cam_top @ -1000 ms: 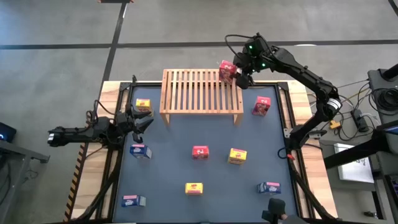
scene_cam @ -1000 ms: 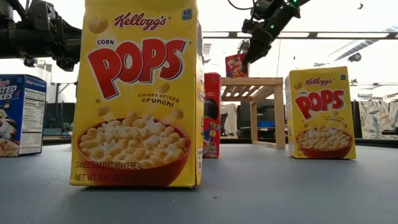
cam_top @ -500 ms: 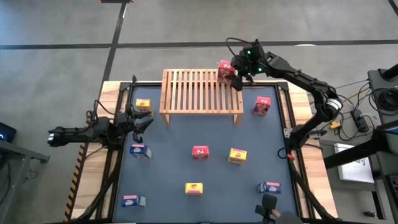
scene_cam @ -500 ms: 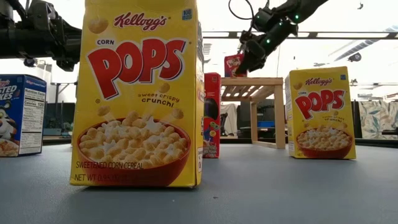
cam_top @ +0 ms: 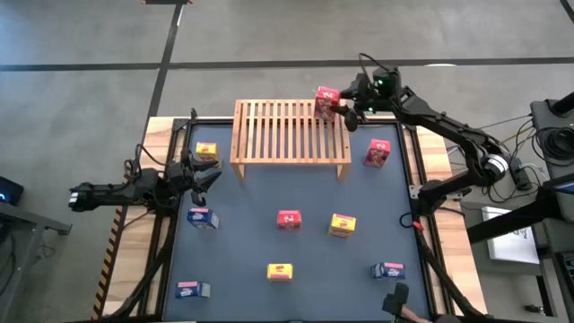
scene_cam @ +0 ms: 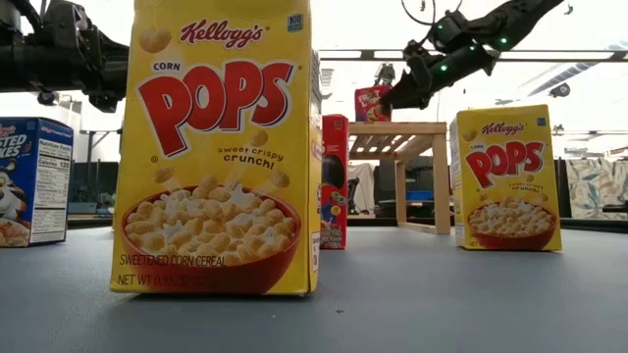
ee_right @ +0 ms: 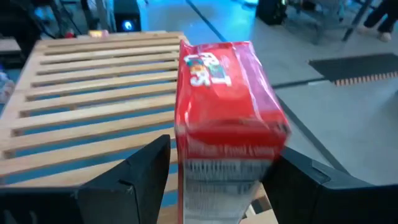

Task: Stack cereal on shelf
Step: Put the bottom right red cereal box on the shelf

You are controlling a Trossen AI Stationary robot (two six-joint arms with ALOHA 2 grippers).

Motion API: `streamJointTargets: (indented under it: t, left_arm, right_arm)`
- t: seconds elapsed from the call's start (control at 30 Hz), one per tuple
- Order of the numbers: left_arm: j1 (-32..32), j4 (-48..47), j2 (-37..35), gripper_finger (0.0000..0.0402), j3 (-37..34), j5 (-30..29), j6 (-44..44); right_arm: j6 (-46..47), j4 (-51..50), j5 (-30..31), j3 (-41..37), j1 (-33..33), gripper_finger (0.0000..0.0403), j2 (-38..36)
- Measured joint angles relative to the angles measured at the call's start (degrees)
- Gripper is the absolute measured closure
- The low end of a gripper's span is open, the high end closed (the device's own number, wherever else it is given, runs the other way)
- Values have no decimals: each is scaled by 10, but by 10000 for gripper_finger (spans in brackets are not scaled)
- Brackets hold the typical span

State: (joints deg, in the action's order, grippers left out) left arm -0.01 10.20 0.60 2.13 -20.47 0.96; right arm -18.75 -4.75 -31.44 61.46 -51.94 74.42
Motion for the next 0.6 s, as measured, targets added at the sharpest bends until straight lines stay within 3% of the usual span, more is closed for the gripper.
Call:
streamJointTargets:
  t: [0.23, 0.6]
  left_arm:
    - [0, 0, 0, 242, 0, 0, 0]
    - [0, 0, 0, 242, 0, 0, 0]
  right_arm:
    - [-10, 11, -21, -17, -16, 186, -2]
    - [-60, -21, -15, 4, -22, 234, 11]
